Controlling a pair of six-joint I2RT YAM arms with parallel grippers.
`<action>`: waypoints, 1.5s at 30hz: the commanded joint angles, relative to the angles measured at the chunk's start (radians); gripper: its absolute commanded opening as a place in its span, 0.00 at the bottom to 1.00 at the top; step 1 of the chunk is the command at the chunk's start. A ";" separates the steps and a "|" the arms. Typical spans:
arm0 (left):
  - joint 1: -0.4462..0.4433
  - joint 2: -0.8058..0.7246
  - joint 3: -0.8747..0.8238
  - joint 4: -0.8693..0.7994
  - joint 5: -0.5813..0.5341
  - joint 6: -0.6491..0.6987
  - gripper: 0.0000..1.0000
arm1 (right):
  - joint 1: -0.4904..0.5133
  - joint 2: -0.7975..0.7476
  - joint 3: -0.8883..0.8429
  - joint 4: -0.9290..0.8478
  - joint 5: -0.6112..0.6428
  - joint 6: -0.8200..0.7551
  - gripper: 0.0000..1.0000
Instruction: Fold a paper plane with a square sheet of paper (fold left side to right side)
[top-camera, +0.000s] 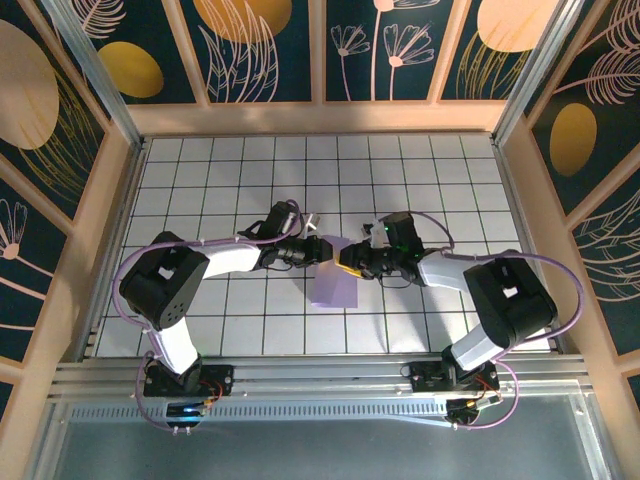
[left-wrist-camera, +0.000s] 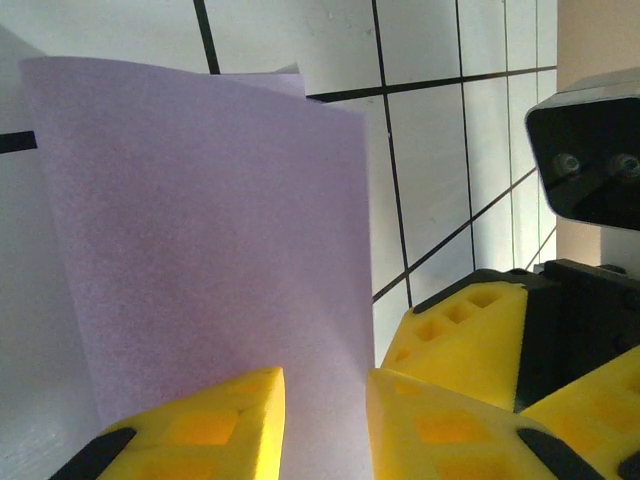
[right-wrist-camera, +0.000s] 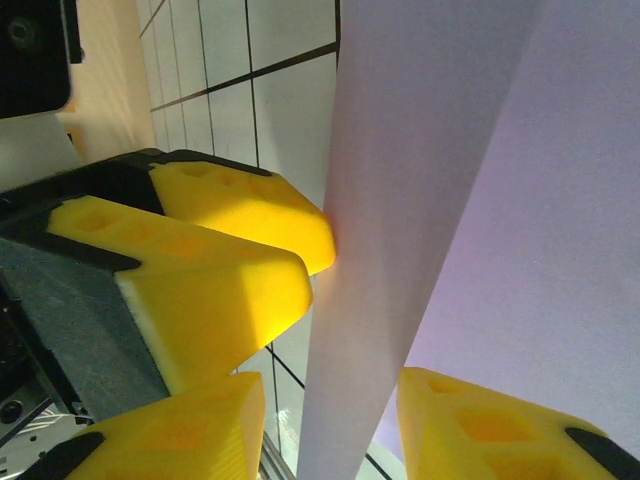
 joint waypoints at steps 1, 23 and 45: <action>-0.005 0.018 0.016 0.010 -0.010 -0.016 0.27 | 0.012 0.014 0.001 0.026 0.003 0.016 0.38; -0.004 0.022 0.014 0.013 -0.022 -0.026 0.24 | 0.046 0.049 0.016 0.041 0.011 0.033 0.39; -0.006 -0.192 -0.128 -0.069 -0.176 -0.016 0.50 | 0.037 0.074 0.149 -0.335 0.244 -0.170 0.00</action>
